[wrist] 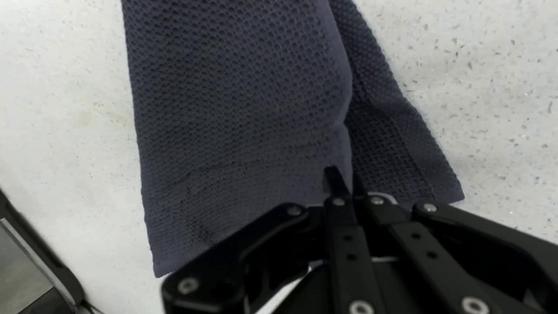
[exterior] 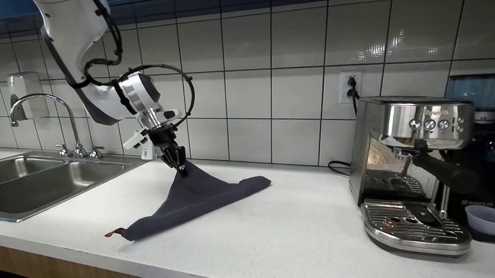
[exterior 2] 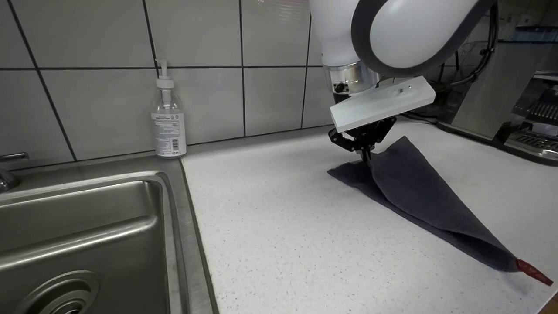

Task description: Fold the grey towel into a triangle twice.

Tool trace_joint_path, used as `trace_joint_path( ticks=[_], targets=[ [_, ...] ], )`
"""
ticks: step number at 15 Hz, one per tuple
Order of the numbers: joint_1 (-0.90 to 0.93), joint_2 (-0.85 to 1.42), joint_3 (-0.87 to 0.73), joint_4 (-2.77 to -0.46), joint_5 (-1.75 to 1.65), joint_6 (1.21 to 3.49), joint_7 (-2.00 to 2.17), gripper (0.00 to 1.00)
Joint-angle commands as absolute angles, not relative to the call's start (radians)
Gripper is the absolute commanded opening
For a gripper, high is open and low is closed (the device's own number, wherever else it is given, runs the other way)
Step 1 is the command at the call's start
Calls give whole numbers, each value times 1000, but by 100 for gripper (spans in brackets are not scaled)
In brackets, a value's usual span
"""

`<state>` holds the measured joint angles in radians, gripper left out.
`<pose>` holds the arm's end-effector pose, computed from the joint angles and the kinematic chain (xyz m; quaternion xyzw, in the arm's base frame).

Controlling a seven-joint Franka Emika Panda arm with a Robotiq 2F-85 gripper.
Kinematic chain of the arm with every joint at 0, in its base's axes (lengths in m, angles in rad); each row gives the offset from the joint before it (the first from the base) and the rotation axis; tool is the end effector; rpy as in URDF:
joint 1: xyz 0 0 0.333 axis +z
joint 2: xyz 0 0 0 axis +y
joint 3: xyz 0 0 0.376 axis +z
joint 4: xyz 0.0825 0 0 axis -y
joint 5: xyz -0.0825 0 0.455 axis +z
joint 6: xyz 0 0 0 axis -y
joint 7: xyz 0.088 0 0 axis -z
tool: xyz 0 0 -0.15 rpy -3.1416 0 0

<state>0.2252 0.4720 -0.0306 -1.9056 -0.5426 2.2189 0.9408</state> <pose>0.6825 0.1001 0.2041 0.9581 -0.1825 0.0462 0.2160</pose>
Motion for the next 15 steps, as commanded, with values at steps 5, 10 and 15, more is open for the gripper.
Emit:
trace_joint_path(
  ticks=[5, 10, 15],
  targets=[
    [251, 553, -56, -1792, -490, 2157, 960, 0],
    [258, 576, -61, -1763, -462, 2144, 954, 27],
    [255, 566, -65, -1771, -453, 2154, 950, 56]
  ],
)
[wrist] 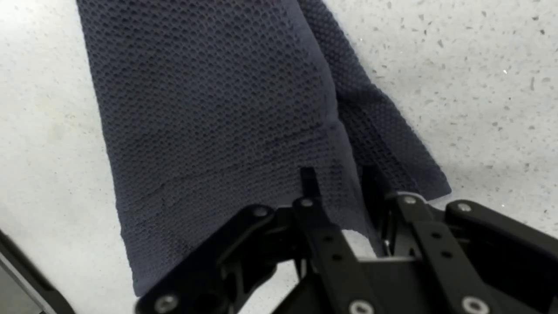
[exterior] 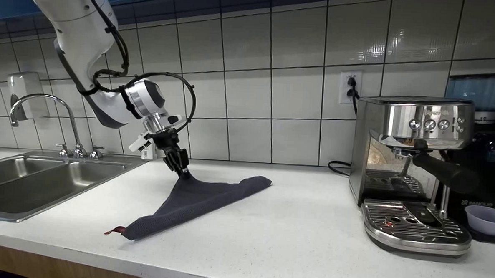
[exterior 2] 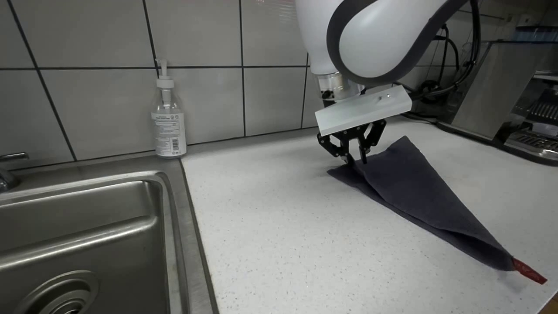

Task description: Fold the grey towel into a triangle twice.

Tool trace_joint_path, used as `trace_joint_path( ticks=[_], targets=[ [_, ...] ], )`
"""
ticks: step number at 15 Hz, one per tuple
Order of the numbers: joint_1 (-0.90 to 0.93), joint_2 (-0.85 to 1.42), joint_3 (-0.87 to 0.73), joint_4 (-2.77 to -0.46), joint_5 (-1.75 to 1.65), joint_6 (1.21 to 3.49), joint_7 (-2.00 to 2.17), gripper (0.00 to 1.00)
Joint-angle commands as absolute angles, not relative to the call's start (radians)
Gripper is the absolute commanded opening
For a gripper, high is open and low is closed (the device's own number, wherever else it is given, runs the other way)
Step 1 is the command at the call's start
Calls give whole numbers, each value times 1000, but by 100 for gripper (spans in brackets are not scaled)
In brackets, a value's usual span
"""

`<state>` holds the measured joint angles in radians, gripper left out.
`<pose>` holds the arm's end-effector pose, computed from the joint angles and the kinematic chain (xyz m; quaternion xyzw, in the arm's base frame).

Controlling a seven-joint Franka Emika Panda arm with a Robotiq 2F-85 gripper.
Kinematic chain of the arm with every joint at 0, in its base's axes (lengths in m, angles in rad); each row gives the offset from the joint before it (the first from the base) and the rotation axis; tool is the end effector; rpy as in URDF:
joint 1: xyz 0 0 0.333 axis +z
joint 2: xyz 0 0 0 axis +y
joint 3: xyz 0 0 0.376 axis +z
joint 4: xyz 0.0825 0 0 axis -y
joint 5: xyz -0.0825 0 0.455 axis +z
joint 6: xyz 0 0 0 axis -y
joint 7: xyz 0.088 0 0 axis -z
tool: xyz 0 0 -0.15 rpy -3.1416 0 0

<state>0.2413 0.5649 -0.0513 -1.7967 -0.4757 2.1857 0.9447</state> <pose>0.7090 0.1045 0.1849 0.9541 -0.2115 0.0311 0.2096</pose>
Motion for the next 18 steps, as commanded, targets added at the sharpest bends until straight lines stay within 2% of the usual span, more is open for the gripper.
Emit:
trace_joint_path(
  ticks=[1, 4, 6, 18],
  targets=[
    [253, 561, -65, -1776, -450, 2158, 948, 64],
    [243, 542, -63, -1794, -436, 2167, 932, 88],
    [240, 528, -66, -1805, -430, 2175, 932, 99],
    [192, 454, -62, -1864, -339, 2197, 869, 100]
  ],
)
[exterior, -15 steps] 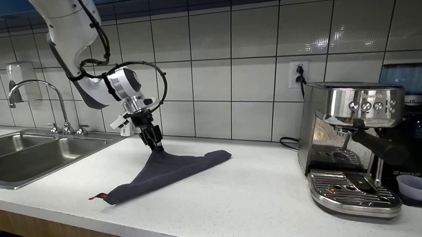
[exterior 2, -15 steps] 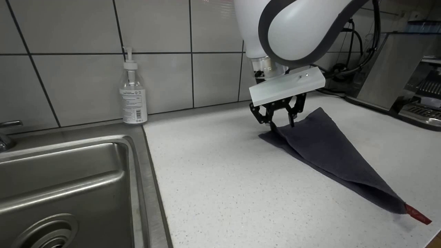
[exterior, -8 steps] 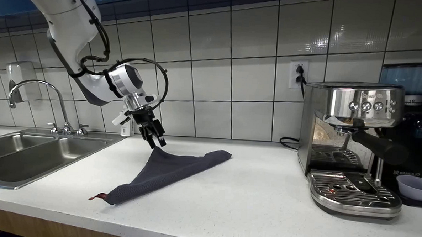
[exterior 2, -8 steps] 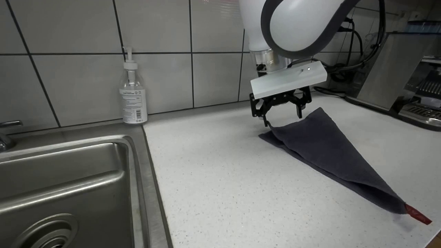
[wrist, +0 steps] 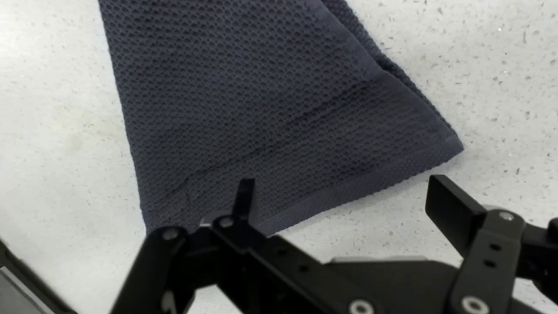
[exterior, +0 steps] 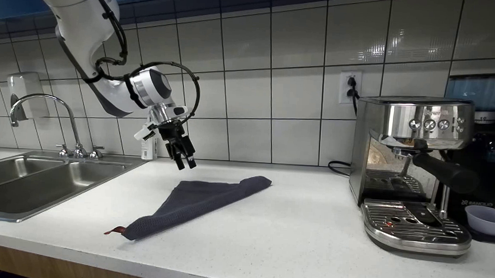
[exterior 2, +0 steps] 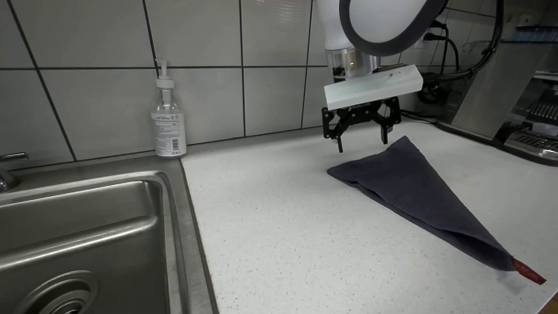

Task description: Fold the grey towel into a triangle twice.

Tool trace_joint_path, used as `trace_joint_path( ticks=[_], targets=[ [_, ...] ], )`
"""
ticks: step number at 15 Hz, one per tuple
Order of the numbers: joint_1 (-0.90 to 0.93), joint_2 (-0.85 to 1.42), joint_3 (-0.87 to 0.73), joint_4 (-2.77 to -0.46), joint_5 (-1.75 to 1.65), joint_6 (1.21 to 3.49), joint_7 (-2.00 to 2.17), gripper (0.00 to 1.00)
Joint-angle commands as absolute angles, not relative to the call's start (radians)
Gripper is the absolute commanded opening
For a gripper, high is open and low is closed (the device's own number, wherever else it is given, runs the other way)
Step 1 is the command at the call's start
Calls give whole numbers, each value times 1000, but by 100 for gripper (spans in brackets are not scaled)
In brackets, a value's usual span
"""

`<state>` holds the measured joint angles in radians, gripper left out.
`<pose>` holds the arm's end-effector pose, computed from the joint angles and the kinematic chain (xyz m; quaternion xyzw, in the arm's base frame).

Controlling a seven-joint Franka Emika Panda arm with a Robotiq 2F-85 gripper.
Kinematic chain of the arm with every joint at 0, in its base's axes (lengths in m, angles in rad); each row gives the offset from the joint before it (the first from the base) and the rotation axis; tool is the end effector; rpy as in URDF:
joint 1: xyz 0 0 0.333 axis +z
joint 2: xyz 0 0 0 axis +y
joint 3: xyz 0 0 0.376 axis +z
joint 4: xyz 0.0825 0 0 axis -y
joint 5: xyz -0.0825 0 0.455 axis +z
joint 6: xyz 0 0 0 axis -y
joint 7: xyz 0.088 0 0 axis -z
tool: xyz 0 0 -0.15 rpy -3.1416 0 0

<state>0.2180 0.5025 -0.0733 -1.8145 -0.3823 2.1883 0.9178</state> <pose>0.7114 0.0792 0.2200 0.9508 -0.2543 0.0285 0.1748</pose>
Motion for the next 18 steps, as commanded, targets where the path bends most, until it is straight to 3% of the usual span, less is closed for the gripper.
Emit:
trace_joint_path(
  ticks=[1, 18],
  targets=[
    [190, 451, -62, -1870, -333, 2198, 863, 100],
    [155, 525, -114, -1796, -241, 2191, 935, 100]
  ],
)
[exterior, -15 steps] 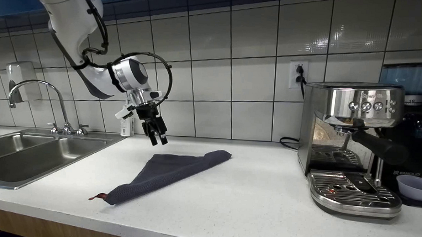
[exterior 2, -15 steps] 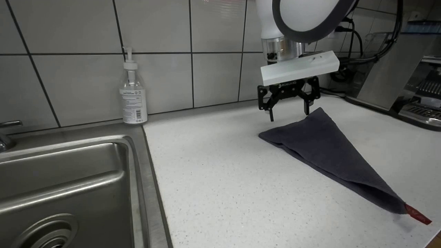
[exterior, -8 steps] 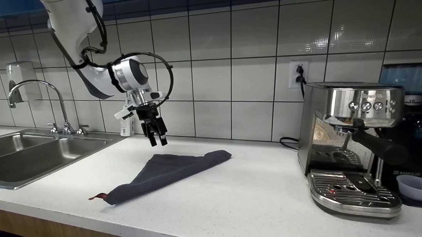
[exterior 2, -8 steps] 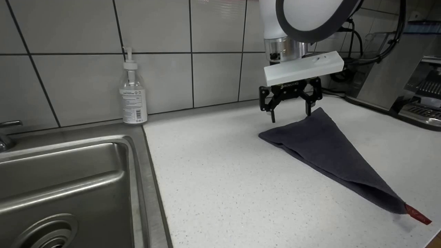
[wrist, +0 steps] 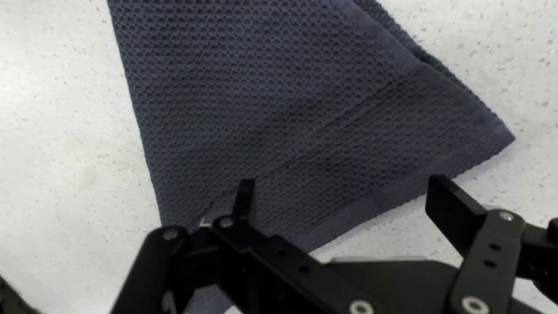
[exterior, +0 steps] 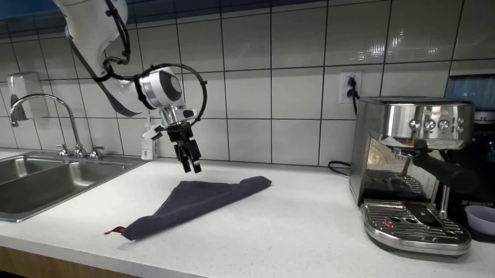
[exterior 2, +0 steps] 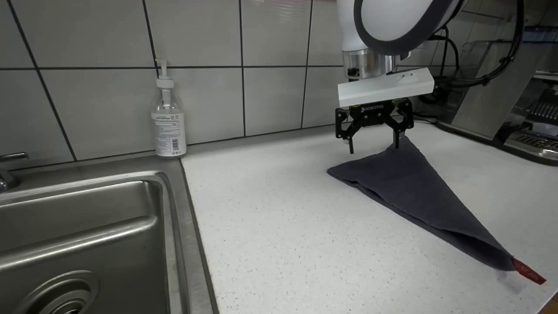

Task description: Fold the grey towel into a triangle twice.

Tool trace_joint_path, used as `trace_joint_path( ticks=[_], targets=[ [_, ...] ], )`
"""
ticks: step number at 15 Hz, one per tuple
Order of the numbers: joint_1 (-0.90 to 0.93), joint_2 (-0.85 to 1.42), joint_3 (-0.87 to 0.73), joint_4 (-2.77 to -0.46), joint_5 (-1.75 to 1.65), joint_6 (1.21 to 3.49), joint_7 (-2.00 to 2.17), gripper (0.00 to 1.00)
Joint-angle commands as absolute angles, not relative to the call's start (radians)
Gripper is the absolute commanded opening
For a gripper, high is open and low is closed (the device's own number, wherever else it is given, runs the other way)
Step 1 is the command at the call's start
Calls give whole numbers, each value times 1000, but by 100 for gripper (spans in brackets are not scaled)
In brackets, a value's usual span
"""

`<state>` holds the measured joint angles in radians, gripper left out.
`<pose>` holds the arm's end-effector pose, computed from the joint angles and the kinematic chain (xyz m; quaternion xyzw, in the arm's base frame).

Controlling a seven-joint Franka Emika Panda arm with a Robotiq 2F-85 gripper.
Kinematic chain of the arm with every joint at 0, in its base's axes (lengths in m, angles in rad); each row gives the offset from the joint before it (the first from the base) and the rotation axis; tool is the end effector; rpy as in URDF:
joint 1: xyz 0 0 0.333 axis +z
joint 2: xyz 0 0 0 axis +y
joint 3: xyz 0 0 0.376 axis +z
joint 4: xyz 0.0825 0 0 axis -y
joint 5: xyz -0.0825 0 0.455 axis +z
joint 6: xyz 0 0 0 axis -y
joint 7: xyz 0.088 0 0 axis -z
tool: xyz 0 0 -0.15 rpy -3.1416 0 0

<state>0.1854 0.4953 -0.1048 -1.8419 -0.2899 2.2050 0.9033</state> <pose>0.7054 0.0401 0.2130 0.9407 -0.3040 0.0061 0.1504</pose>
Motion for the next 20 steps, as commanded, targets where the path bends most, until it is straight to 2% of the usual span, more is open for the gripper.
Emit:
trace_joint_path(
  ticks=[1, 20],
  targets=[
    [146, 533, -119, -1788, -223, 2190, 940, 100],
    [45, 654, -203, -1627, -136, 2192, 996, 100]
  ],
)
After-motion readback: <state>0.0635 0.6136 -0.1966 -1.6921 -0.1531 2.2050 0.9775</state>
